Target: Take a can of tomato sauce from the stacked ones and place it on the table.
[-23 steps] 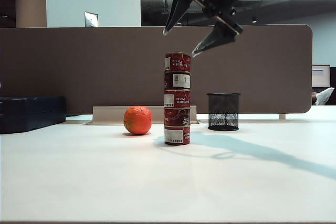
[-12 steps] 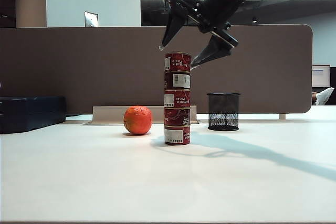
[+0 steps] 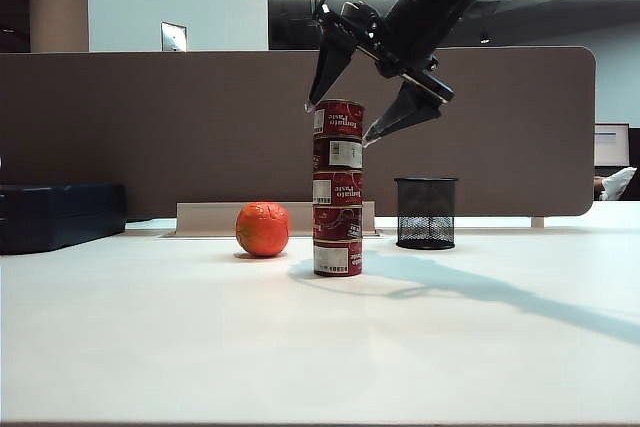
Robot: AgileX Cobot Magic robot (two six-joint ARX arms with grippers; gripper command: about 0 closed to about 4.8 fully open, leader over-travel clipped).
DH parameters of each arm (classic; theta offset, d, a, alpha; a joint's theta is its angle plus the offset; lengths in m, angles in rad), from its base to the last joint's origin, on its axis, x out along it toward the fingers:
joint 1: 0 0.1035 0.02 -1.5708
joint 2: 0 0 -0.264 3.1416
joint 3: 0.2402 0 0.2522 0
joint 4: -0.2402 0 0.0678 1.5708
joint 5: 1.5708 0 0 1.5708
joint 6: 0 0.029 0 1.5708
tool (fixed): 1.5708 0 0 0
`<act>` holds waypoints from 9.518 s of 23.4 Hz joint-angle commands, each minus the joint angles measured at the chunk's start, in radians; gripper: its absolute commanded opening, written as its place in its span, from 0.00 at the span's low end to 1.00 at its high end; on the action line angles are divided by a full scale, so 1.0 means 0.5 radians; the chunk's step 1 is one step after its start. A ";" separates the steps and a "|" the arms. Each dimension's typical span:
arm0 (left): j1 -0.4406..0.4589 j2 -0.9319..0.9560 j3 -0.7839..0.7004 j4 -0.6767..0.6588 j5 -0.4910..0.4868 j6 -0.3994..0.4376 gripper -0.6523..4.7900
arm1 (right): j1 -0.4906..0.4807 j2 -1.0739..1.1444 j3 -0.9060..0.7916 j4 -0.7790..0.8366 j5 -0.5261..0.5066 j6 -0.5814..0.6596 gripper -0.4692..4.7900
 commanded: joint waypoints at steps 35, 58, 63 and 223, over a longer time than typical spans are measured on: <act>0.001 0.002 0.007 0.019 0.001 0.002 0.11 | 0.005 0.022 0.013 0.047 -0.043 -0.007 0.58; 0.001 0.002 0.007 0.019 0.001 0.002 0.11 | 0.000 -0.028 0.014 0.076 -0.079 -0.008 0.58; 0.001 0.002 0.007 0.018 0.001 0.002 0.11 | -0.003 -0.083 0.017 0.079 -0.072 -0.016 0.58; 0.001 0.002 0.001 -0.138 -1.009 -0.042 0.11 | -0.945 -3.545 -2.833 0.653 0.671 -0.323 0.09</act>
